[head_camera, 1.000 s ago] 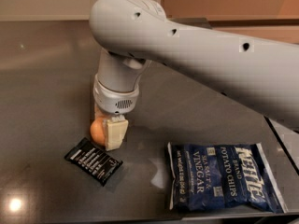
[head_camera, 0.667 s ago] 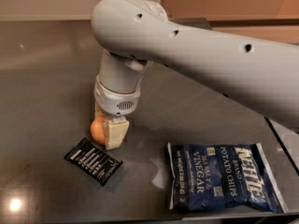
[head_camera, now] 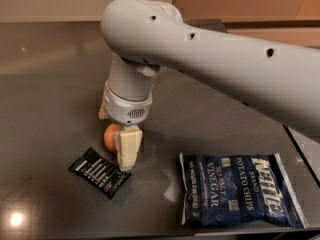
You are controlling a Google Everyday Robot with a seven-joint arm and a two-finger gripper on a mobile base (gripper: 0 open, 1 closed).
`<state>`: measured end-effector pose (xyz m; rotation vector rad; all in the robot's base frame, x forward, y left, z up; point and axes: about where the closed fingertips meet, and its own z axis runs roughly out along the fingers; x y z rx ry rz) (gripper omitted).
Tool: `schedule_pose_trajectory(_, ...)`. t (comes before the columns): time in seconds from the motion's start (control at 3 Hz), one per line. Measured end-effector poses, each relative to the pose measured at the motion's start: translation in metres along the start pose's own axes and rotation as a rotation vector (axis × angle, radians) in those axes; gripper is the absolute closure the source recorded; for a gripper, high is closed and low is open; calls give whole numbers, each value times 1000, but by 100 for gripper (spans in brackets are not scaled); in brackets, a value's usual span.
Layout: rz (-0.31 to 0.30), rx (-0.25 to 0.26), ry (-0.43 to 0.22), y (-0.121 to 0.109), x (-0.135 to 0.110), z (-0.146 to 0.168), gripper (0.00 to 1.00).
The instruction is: Move orange near rxbar chocolate
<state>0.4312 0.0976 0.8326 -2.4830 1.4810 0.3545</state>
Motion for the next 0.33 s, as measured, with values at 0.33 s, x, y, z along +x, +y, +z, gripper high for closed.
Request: schedule_pose_trajectory(0.33, 0, 0, 0, 0, 0, 0, 0)
